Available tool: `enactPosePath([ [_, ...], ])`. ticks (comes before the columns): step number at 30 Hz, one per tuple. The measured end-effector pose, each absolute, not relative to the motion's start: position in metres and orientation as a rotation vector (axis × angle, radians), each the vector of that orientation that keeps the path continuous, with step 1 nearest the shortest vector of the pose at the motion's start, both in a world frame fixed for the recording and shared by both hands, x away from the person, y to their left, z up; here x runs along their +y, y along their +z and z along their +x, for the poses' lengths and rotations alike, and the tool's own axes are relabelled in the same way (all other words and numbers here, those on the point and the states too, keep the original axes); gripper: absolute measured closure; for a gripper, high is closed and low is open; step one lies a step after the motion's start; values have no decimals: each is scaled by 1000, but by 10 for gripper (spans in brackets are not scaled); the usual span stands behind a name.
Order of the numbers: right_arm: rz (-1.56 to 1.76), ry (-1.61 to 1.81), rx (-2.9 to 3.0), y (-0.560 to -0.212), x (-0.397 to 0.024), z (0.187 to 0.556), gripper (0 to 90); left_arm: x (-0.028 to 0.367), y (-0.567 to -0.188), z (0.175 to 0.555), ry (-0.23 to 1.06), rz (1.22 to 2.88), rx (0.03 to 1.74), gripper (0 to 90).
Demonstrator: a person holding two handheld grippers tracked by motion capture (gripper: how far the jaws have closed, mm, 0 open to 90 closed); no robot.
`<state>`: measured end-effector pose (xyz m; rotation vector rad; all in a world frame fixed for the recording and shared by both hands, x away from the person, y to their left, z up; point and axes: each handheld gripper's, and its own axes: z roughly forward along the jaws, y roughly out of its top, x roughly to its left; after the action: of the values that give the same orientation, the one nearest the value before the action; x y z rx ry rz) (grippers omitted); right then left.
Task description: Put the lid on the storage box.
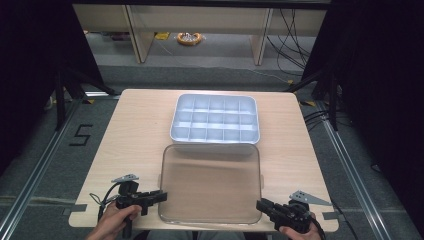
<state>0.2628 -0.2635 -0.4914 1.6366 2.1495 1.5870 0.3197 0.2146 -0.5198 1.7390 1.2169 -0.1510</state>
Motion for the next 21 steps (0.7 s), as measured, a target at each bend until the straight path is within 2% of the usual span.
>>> enactPosePath([
  [4, 1597, 1540, 2142, -494, -267, 266, 717, 213, -512, 314, -124, 1676, 1208, 670],
  [5, 1666, 1536, 2136, -492, -265, 264, 716, 212, -510, 313, -117, 1677, 1210, 673],
  [12, 1614, 1557, 2117, -492, -267, 273, 700, 206, -500, 308, -25, 1725, 1184, 677],
  [21, 1600, 1543, 2103, -485, -266, 278, 718, 204, -494, 311, -10, 1733, 1192, 689],
])
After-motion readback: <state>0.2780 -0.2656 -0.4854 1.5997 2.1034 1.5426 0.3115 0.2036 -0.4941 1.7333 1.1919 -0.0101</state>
